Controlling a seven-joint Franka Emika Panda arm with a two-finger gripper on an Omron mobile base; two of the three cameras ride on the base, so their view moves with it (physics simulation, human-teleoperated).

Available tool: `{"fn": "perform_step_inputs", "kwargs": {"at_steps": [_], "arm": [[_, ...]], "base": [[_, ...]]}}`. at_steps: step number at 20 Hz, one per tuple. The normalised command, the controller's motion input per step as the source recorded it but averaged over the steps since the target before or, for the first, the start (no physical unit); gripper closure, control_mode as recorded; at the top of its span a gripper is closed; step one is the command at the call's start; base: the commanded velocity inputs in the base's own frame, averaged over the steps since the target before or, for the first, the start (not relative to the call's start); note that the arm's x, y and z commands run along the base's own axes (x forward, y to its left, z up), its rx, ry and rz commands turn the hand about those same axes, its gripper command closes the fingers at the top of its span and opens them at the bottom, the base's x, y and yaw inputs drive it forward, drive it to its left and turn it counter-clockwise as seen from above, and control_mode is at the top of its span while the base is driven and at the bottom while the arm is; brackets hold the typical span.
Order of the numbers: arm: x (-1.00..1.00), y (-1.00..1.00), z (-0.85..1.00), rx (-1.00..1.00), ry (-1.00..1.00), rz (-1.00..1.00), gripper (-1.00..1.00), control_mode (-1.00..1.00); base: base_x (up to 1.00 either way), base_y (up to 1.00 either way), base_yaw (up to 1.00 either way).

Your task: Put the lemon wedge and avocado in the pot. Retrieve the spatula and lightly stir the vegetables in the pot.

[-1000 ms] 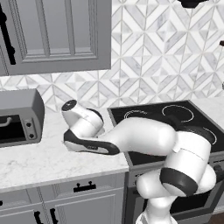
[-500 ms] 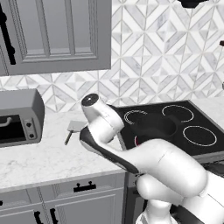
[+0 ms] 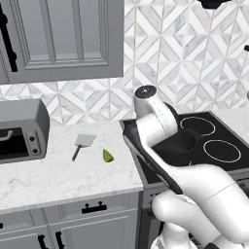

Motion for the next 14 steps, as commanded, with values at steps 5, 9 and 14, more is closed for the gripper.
{"fn": "perform_step_inputs", "kwargs": {"at_steps": [5, 9, 14], "arm": [[0.07, -1.00, 0.12, 0.04, 0.01, -0.04, 1.00, -1.00], [0.61, -1.00, -0.17, 0.06, 0.08, -0.01, 1.00, -1.00], [0.85, -0.66, -0.66, 0.07, 0.02, 0.01, 1.00, -1.00]], "base": [[0.00, 0.00, 0.00], [0.00, 0.00, 0.00], [0.00, 0.00, 0.00]]}}
